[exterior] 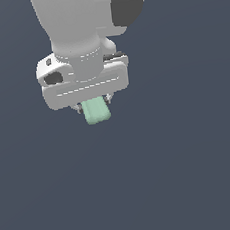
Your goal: Pick up the object and move it to a goal position.
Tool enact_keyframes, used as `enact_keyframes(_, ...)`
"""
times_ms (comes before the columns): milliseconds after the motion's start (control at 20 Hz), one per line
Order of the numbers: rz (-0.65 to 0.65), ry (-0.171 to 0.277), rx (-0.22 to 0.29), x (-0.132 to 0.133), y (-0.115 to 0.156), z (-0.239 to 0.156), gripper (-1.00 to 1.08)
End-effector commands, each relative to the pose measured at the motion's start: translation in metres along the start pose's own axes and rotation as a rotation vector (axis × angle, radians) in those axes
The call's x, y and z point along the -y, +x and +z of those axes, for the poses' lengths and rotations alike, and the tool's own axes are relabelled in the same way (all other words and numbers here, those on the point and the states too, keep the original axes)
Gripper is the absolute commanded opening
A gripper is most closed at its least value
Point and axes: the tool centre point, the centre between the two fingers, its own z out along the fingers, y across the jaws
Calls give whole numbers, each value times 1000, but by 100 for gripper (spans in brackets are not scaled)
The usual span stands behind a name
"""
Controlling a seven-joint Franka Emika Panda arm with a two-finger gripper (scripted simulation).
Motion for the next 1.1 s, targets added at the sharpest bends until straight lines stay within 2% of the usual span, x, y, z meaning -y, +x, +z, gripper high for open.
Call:
enact_keyframes(0,0,0,1,-6,3,-19,-100)
enact_keyframes(500,0,0,2,-21,13,-65,-100)
enact_keyframes(1050,1,-1,2,-26,16,-77,-100)
